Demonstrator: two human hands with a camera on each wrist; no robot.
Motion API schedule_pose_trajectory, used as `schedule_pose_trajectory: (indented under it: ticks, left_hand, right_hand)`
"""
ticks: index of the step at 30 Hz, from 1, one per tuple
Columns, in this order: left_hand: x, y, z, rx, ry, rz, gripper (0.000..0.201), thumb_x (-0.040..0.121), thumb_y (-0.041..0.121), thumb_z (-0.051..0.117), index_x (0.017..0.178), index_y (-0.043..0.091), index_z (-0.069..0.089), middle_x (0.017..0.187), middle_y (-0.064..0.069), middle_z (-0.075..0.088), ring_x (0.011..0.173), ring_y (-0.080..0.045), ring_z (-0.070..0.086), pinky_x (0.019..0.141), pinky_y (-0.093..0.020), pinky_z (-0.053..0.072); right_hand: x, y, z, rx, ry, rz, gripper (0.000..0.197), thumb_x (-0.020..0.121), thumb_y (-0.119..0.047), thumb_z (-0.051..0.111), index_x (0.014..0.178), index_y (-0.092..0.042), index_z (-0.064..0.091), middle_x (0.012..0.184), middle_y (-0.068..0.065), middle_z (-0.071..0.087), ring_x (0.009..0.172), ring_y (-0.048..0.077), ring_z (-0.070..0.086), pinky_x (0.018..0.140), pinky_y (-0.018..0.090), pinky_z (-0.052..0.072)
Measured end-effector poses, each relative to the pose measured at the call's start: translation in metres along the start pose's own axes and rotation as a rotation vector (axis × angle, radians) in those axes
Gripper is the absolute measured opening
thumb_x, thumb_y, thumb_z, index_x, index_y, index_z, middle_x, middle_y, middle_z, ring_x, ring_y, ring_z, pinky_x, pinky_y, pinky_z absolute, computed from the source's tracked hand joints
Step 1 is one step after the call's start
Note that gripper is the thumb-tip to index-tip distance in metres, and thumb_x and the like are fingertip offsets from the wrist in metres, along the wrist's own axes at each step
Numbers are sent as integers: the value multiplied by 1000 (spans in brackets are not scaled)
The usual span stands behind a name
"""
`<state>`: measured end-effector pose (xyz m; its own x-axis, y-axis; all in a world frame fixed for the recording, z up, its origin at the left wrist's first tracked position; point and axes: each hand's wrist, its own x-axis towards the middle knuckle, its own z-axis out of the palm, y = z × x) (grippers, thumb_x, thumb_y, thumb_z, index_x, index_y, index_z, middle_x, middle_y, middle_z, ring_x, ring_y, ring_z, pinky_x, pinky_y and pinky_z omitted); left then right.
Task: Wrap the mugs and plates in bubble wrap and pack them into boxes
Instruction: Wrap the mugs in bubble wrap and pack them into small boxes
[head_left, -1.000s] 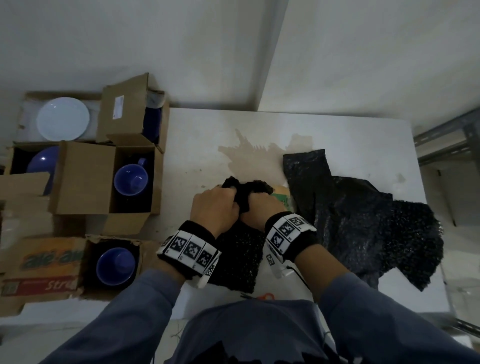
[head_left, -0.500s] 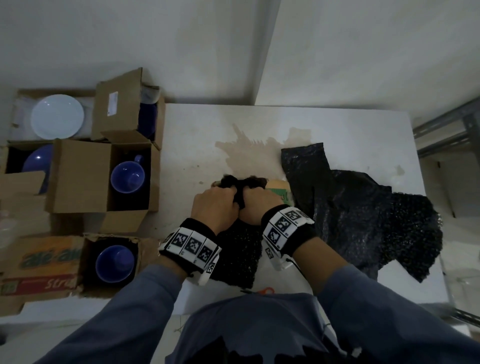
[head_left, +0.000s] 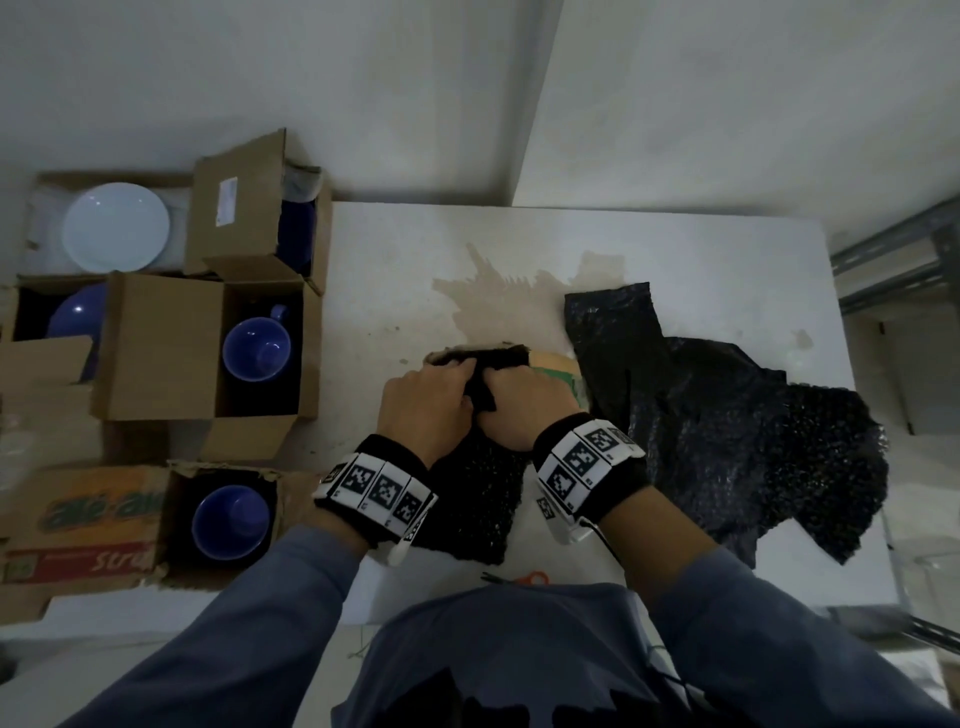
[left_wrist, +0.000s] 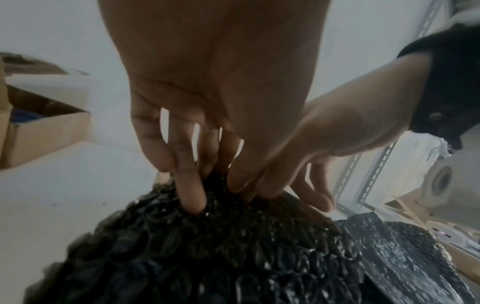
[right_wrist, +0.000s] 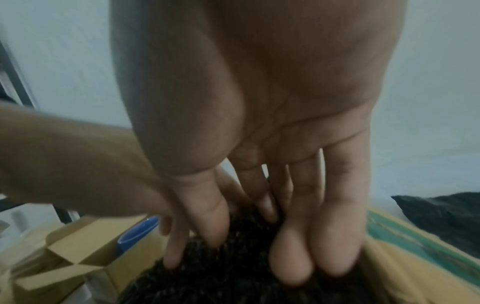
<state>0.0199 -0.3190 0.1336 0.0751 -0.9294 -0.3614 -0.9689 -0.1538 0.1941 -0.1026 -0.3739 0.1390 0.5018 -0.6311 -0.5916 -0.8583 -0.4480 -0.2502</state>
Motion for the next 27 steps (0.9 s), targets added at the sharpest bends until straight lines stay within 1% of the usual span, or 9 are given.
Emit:
schedule_pose_trajectory:
  ticks: [3,5,7,9,11,16,18,22,27]
  left_hand:
    - [2,-3,4,47,-57,-15,39,93,35,47,132,29,49,108,-6,67,94,-31,65,71,-36,49]
    - [0,-5,8,57,-83,-19,42,94,36,47,136,29,46,109,-7,66,94,-31,65,71,-35,48]
    - [-1,-6,10,39,-112,-15,50,94,37,49,142,31,38,115,-9,63,97,-31,64,73,-37,49]
    - [-1,-9,12,-24,-150,-30,56,93,39,50,146,33,32,124,-9,58,102,-32,62,77,-39,49]
    - [0,-12,14,-88,-166,-46,57,92,40,51,145,34,32,129,-7,56,106,-31,61,81,-40,49]
    - [0,-15,18,-134,-150,-48,49,92,43,51,139,34,38,126,-3,59,106,-30,61,80,-39,49]
    - [3,-15,19,-130,-149,-48,49,92,44,51,138,34,39,125,-3,60,105,-30,61,80,-38,49]
    - [4,-17,15,-123,-178,-48,55,93,41,51,145,37,35,126,-3,60,109,-30,60,84,-39,50]
    - [-3,-15,20,-110,-173,-109,46,89,37,55,132,25,45,115,-6,62,98,-31,63,76,-38,49]
  right_hand:
    - [-2,-2,-8,24,130,-18,26,88,-33,55,108,-18,61,110,8,63,100,32,62,77,38,49]
    - [-1,-2,-7,16,155,-11,26,87,-31,56,109,-18,61,112,8,61,101,31,61,77,38,48]
    - [0,0,-1,9,94,6,33,88,-31,55,119,-16,55,116,9,60,104,33,59,75,38,45]
    - [-1,2,7,16,22,29,49,88,-31,56,133,-16,44,121,11,59,107,36,59,76,40,46]
    - [-3,3,12,13,2,44,58,87,-33,57,139,-15,38,121,12,58,108,37,59,78,42,48]
    - [-6,-2,2,-15,159,33,32,89,-36,56,112,-13,59,112,8,60,101,31,61,78,38,48]
    - [-4,-2,2,-2,152,28,33,89,-36,57,113,-13,57,114,7,59,103,31,60,77,37,46]
    - [1,1,13,6,38,71,42,87,-35,59,120,-10,54,121,11,59,109,33,59,78,38,47]
    - [6,0,13,105,-4,117,41,86,-38,61,115,-9,58,114,12,62,103,33,61,79,38,50]
